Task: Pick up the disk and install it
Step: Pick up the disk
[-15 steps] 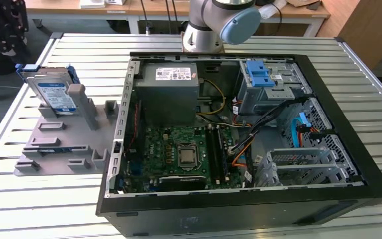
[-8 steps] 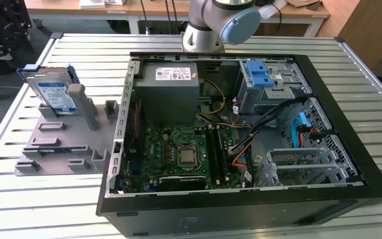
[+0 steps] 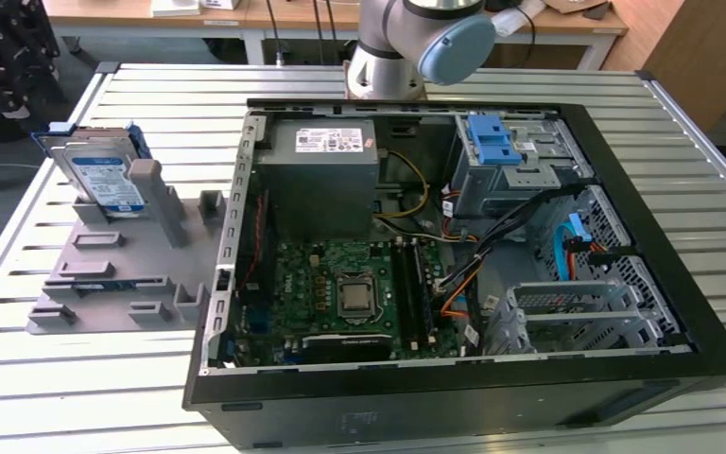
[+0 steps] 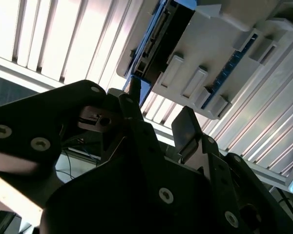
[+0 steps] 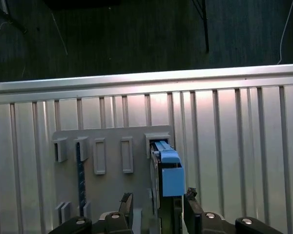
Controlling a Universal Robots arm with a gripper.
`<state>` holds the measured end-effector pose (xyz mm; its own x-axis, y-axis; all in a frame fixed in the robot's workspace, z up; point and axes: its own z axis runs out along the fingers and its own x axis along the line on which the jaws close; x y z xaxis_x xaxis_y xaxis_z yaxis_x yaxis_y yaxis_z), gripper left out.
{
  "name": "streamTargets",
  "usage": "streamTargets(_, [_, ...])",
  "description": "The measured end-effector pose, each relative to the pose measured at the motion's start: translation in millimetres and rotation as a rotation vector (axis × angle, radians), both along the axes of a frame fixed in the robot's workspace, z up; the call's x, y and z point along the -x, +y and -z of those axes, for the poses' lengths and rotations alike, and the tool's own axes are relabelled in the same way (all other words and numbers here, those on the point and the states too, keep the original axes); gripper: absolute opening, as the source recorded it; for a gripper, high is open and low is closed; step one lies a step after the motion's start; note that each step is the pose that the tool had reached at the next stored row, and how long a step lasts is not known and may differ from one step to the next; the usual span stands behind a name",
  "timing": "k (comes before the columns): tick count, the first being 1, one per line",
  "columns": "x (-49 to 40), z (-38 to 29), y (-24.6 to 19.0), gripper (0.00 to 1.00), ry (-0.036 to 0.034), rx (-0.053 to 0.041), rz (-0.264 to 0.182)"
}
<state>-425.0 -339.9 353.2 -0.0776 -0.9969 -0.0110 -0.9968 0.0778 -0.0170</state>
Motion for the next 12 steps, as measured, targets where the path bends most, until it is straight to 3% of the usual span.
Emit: streamTargets(12, [2.2,4.1,4.8,0.55,-0.0002,0.0002,0.000])
